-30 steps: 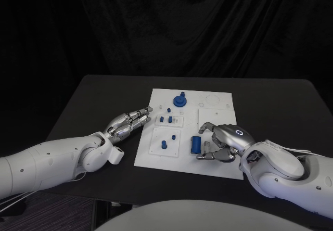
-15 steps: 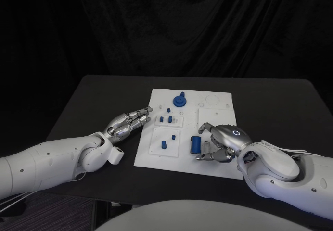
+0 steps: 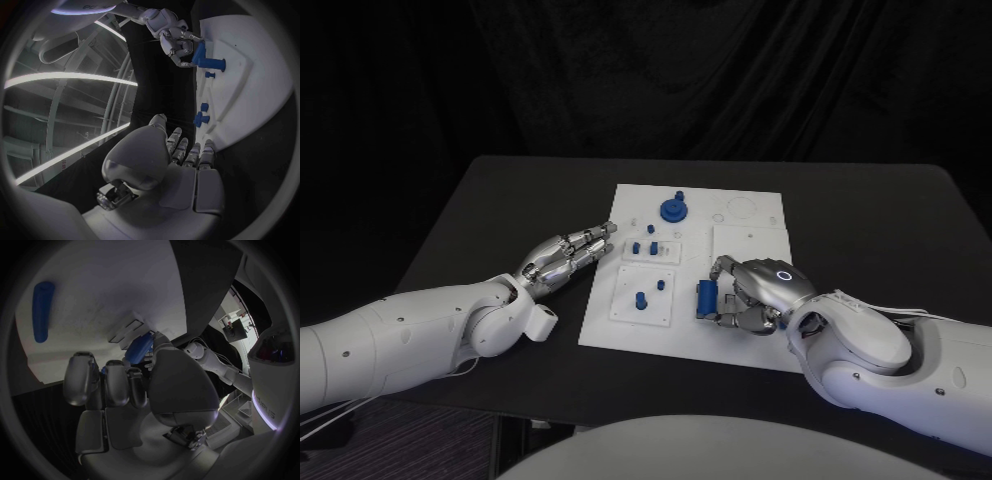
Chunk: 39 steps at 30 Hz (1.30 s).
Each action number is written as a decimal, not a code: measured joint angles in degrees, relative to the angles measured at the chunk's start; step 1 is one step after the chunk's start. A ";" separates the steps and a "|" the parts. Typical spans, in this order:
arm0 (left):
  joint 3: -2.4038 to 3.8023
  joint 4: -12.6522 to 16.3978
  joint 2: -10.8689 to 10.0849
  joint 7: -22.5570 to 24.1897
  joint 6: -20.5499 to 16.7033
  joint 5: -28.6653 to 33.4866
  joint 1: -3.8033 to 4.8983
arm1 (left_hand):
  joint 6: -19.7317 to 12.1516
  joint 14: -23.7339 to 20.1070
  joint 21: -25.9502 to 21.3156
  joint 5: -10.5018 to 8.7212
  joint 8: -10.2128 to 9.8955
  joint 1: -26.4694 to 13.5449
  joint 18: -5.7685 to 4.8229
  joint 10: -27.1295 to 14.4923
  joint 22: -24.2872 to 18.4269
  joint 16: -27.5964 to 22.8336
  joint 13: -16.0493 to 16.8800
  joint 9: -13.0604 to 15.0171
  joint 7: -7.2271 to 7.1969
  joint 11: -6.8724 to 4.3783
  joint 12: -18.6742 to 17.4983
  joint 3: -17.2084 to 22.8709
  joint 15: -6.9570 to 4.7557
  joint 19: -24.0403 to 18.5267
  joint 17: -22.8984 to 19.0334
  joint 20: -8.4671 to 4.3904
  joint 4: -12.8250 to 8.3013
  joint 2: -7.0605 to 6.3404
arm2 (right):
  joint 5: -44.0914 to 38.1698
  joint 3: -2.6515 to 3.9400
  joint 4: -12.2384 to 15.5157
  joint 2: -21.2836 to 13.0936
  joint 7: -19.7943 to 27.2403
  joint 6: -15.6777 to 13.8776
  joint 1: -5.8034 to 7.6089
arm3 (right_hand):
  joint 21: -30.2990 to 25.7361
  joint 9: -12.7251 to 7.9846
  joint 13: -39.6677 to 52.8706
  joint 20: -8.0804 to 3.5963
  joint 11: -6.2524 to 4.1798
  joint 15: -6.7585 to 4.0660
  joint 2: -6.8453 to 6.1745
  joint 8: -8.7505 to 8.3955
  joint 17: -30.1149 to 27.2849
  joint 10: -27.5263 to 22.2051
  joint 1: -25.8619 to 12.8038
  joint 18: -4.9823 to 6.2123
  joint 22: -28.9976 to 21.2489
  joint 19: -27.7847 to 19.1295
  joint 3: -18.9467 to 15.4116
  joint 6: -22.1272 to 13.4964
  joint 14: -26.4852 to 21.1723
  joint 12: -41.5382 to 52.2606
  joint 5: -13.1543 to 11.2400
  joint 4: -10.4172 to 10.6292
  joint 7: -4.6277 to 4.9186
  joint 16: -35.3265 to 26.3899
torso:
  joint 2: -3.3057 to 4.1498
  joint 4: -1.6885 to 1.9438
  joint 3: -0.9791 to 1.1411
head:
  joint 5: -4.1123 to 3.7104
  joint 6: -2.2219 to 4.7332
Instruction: Assemble the parts on the task board
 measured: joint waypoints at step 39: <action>0.04 -0.14 0.02 0.15 0.42 0.14 -0.16 | 0.00 0.00 -0.01 0.00 0.00 0.00 0.00 -0.01 -0.01 0.00 0.00 0.00 0.42 0.41 0.00 0.31 0.00 -0.01 -0.03 -0.10 0.32 0.00 | -0.17 0.00 1.44 -1.88 2.18 -1.58 -0.11 | 0.00 -5.90 0.02 -0.42 -1.04 -0.70 2.62 0.93 1.54 0.02 -6.15 0.01 -0.01 0.00 2.03 3.63 0.17 0.00 33.72 -1.62 1.08 0.93 | 0.00 -0.01 0.00 | 0.35 0.00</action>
